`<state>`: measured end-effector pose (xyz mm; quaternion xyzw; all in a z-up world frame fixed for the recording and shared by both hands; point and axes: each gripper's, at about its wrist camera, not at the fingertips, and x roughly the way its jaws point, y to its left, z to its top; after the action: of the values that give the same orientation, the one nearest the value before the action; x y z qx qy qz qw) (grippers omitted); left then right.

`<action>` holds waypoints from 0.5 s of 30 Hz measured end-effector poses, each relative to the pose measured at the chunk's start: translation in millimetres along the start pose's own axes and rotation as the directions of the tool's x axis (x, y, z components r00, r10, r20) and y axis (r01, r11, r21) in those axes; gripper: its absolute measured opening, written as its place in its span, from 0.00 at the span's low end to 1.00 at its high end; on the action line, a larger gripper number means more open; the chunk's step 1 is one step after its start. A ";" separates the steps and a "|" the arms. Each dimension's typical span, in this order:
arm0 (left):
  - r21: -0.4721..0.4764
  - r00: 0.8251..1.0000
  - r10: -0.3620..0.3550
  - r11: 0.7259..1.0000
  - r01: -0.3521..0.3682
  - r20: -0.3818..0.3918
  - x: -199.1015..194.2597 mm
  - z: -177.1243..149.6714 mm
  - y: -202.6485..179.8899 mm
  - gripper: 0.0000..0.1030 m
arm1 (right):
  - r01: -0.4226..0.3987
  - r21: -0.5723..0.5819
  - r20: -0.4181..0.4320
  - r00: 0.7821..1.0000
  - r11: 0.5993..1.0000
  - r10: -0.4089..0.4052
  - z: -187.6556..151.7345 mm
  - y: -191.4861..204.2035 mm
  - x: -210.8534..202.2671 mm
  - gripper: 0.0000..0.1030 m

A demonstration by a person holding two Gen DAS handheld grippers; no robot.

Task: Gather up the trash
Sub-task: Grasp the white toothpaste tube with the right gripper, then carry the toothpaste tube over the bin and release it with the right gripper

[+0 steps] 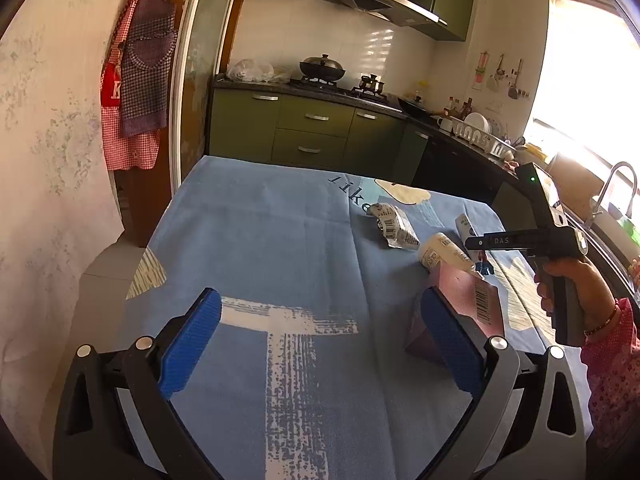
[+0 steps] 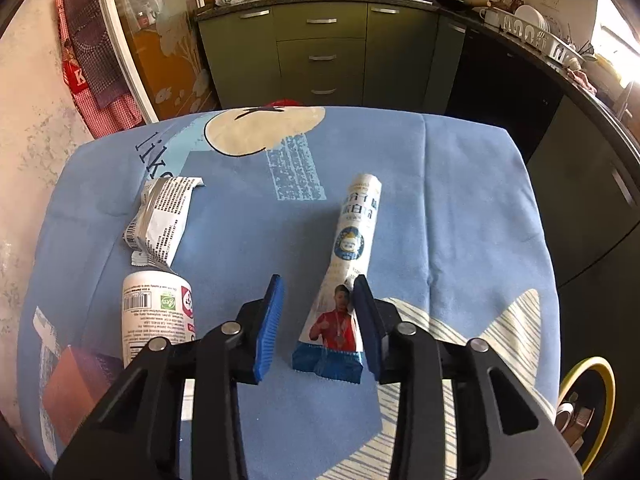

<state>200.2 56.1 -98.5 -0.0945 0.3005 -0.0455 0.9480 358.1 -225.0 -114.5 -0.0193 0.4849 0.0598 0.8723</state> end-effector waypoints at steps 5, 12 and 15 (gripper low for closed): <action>0.002 1.000 -0.005 1.000 0.005 -0.003 0.1 -1.4 -1.5 0.95 | 0.021 0.022 -0.027 0.999 1.000 -0.020 2.5 -3.5 14.4 0.23; -0.001 1.000 -0.001 1.000 0.001 -0.008 -1.1 -1.0 -2.0 0.95 | -0.007 0.016 0.016 1.000 1.000 0.007 -7.2 -4.3 -3.6 0.21; 0.005 1.000 0.003 1.000 -0.003 -0.005 -2.6 -0.3 -4.8 0.95 | -0.031 0.009 0.056 0.998 0.999 0.031 -14.4 -4.8 -24.7 0.21</action>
<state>197.8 51.7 -96.3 -0.0915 0.3031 -0.0452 0.9475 333.6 -233.2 -101.3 -0.0058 0.4609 0.0715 0.8845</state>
